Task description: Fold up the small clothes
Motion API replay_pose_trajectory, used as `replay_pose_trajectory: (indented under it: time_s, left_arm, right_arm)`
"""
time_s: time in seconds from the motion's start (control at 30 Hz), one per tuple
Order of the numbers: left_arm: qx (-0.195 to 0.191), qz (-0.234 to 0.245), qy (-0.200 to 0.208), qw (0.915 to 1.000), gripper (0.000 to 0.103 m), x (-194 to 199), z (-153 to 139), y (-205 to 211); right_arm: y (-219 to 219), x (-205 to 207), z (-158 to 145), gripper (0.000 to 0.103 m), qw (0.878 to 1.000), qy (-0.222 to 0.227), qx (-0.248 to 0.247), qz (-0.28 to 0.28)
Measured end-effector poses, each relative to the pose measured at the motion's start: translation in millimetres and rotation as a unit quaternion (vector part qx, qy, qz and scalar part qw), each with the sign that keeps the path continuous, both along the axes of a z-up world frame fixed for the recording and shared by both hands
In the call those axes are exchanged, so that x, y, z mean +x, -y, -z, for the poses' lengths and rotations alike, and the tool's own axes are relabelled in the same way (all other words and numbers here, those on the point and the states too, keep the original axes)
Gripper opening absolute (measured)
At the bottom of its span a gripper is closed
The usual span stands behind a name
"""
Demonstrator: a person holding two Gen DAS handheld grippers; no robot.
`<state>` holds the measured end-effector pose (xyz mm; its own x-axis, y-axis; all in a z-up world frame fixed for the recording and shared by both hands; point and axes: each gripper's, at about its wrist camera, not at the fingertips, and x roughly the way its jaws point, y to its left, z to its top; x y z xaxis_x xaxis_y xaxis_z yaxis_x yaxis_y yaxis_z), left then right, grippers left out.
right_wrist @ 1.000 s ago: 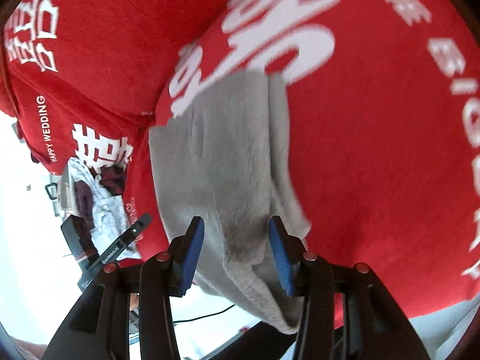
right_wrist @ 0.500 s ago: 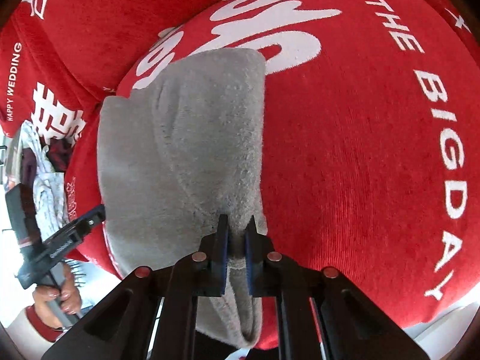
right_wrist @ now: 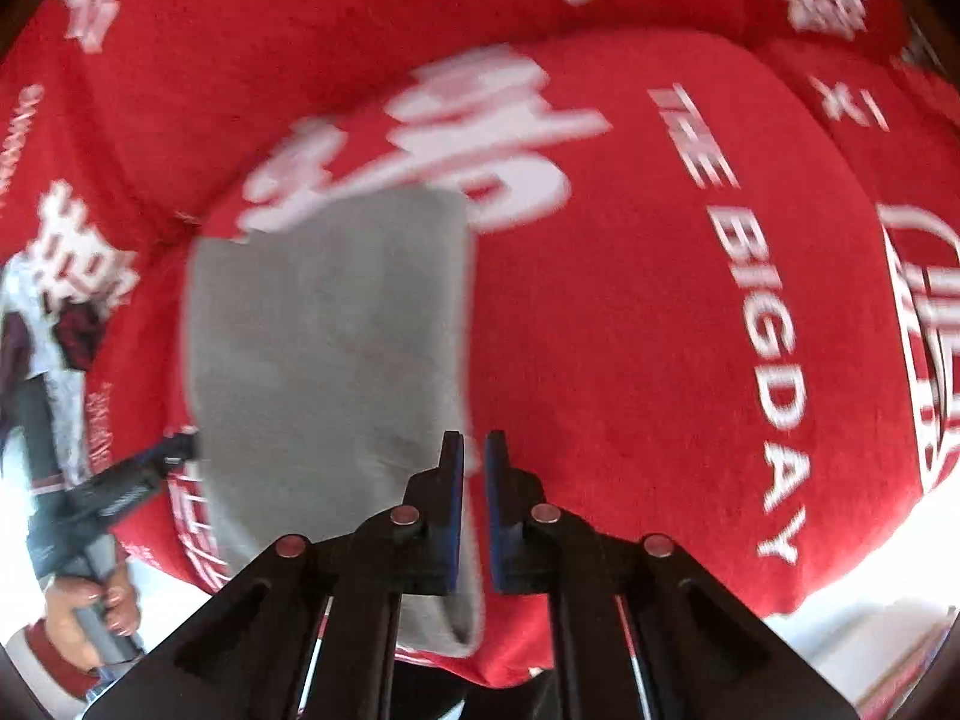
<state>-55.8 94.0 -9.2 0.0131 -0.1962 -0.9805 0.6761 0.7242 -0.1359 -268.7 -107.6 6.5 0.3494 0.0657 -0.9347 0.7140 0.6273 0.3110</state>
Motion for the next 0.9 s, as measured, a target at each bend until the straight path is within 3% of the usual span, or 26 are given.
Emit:
replay_pose_trajectory:
  time_s: [0.07,0.17,0.27,0.53,0.63,0.73,0.8,0.83,0.9]
  left_arm:
    - [0.002,0.000,0.001,1.0000,0.038,0,1,0]
    - [0.003,-0.003,-0.002,1.0000,0.039,0,0,-1]
    - [0.004,-0.005,-0.006,1.0000,0.039,0,-2,-3]
    - [0.022,0.001,-0.008,0.9997,0.039,-9,-16,-10]
    - [0.032,-0.001,0.008,0.9994,0.068,-16,-28,-12]
    - [0.033,0.000,0.008,0.9994,0.068,-21,-40,-13]
    - [0.036,-0.001,0.001,0.9994,0.081,-24,-46,-13]
    - [0.034,-0.004,0.003,0.9994,0.092,-25,-50,-14]
    - [0.033,-0.005,0.011,0.9994,0.093,-27,-57,-16]
  right_arm:
    - [-11,16,4,0.008,0.999,-0.006,-0.002,-0.041]
    - [-20,28,31,0.007,0.996,-0.051,-0.002,-0.072]
    - [-12,23,49,0.007,0.997,-0.064,0.017,-0.046]
    - [6,-5,30,0.008,0.996,-0.087,0.036,0.011]
    - [-1,-4,14,0.009,0.996,-0.088,0.031,0.009]
    - [-13,5,6,0.009,0.995,-0.089,0.035,0.001]
    - [-21,10,1,0.009,0.995,-0.090,0.038,-0.003]
    - [-24,12,0,0.013,0.995,-0.090,0.039,-0.005]
    - [-30,18,-6,0.028,0.995,-0.088,0.038,-0.007]
